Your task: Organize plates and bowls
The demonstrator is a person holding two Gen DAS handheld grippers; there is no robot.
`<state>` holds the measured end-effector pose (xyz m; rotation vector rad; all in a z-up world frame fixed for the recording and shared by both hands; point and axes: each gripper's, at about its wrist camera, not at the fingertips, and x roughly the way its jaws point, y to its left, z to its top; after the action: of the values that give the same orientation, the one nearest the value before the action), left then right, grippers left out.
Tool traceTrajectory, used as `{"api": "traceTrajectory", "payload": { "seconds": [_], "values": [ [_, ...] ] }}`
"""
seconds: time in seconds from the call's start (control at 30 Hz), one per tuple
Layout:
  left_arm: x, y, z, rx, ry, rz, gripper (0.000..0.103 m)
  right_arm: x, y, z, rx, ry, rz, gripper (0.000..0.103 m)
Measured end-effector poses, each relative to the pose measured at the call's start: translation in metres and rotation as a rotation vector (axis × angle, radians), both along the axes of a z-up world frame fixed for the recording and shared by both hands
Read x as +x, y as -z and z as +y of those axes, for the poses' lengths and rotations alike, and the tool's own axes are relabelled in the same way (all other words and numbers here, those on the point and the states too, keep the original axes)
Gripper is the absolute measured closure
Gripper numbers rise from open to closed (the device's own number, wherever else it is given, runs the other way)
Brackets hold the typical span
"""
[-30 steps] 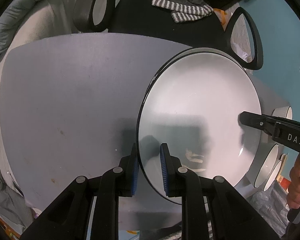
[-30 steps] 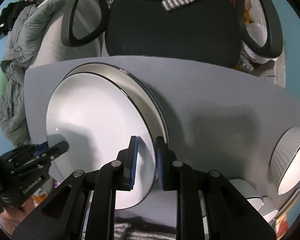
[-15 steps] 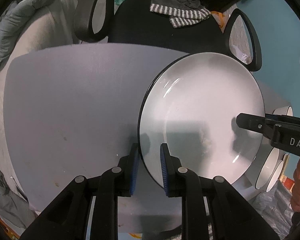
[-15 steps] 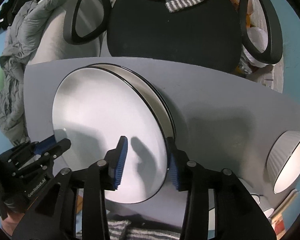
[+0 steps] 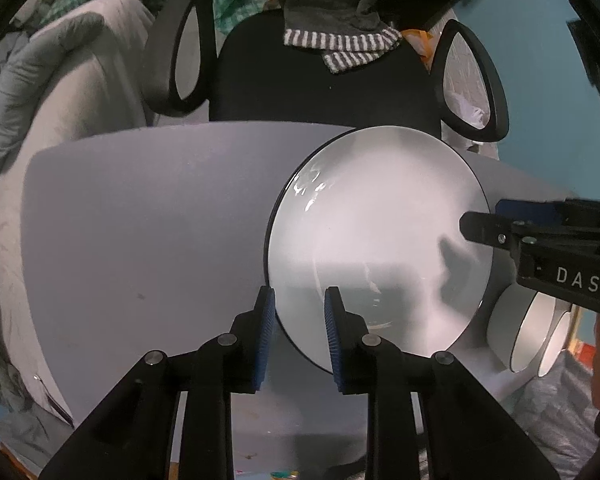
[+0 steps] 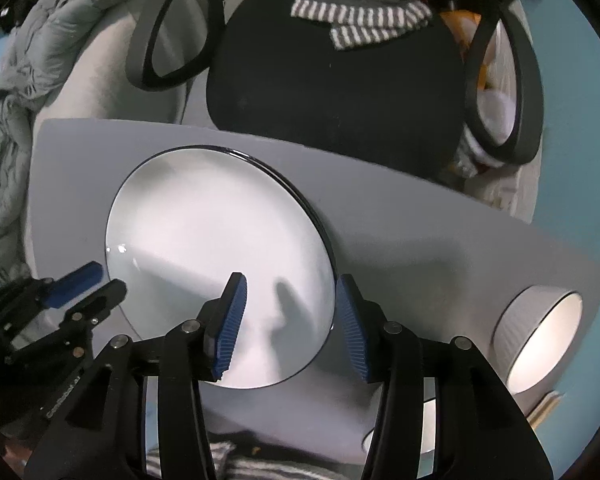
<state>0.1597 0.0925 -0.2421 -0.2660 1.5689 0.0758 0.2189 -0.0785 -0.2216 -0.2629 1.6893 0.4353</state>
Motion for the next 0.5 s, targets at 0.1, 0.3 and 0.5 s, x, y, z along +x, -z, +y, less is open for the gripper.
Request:
{"api": "traceTrajectory", "payload": {
  "seconds": [0.1,0.3,0.5],
  "values": [
    [-0.004,-0.008,-0.003,0.034,0.010,-0.024,0.077,-0.007,-0.007,0.004,-0.023,-0.038,-0.058,0.053],
    [-0.010,-0.026,-0.009,0.073,0.041,-0.070,0.072,-0.021,-0.021,0.005,-0.035,-0.081,-0.133,0.044],
    [-0.021,-0.049,-0.008,0.089,0.030,-0.135,0.065,-0.028,-0.035,-0.005,-0.032,-0.062,-0.186,0.042]
  ]
}}
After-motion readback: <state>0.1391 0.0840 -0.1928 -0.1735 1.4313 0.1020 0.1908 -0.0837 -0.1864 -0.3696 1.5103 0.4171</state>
